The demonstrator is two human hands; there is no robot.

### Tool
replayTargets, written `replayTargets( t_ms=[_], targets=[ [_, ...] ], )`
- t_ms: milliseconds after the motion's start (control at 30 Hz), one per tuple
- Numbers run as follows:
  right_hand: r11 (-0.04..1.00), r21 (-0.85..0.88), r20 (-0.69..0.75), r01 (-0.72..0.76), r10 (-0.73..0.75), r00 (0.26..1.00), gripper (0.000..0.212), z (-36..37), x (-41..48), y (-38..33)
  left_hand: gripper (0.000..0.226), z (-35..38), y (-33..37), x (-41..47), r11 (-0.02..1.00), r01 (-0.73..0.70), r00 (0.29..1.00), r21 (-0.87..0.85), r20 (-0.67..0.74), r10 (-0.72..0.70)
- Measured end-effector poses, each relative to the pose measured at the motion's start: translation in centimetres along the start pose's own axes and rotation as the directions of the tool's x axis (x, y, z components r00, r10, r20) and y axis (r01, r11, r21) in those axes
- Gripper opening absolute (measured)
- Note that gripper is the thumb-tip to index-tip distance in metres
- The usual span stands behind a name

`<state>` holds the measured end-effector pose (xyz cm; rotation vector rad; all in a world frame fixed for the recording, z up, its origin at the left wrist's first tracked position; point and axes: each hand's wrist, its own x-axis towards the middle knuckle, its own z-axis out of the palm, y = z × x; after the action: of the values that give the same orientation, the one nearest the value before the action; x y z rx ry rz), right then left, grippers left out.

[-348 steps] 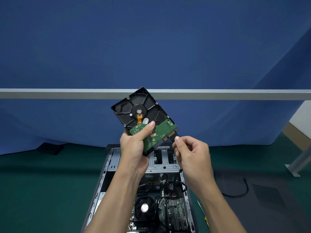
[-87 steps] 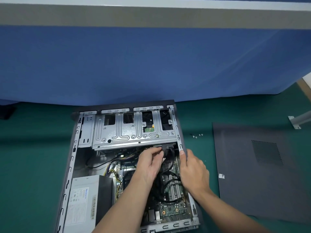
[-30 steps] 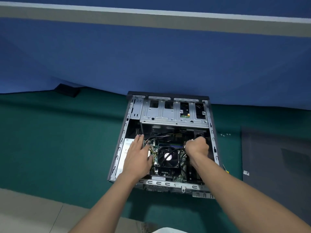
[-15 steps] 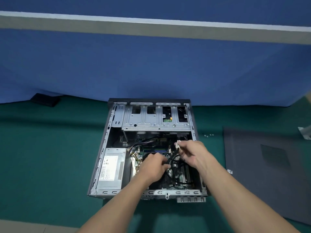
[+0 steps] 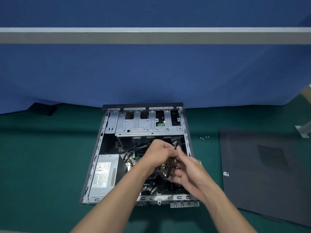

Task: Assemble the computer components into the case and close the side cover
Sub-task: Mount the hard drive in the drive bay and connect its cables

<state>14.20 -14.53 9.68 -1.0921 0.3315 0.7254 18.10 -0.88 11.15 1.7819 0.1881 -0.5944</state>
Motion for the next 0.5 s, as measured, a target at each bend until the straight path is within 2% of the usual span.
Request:
replayTargets(
  t_ms=[100,167,267,367,433,500],
  targets=[
    [0.977,-0.165,0.061,-0.135,0.147,0.987,0.063,-0.4,-1.3,-0.2,0.032,1.0,0.6,0.3,0.997,0.006,0.997,-0.082,-0.075,-0.012],
    [0.974,-0.151,0.103,-0.171,0.188,0.977,0.051,-0.9,-1.9,-0.6,0.035,1.7,0.9,0.6,0.994,-0.004,0.989,-0.106,-0.148,-0.012],
    [0.978,-0.152,0.144,-0.145,0.168,0.975,0.028,-1.3,-2.1,-1.6,0.027,2.2,1.6,0.9,0.995,-0.052,0.971,-0.082,-0.239,0.031],
    [0.934,-0.356,0.094,-0.022,0.059,0.994,0.016,-1.6,-1.7,-2.9,0.031,2.1,2.5,1.0,0.986,-0.094,0.965,-0.135,-0.257,0.056],
    [0.793,-0.602,0.061,0.095,-0.073,0.995,0.015,-1.8,-1.2,-4.1,0.029,1.3,2.8,0.7,0.982,-0.096,0.981,-0.161,-0.182,0.066],
    [0.550,-0.813,0.069,0.190,-0.233,0.970,0.016,-2.1,-0.5,-5.4,0.035,0.1,2.3,0.1,0.993,-0.038,0.999,-0.110,-0.034,0.035]
  ],
)
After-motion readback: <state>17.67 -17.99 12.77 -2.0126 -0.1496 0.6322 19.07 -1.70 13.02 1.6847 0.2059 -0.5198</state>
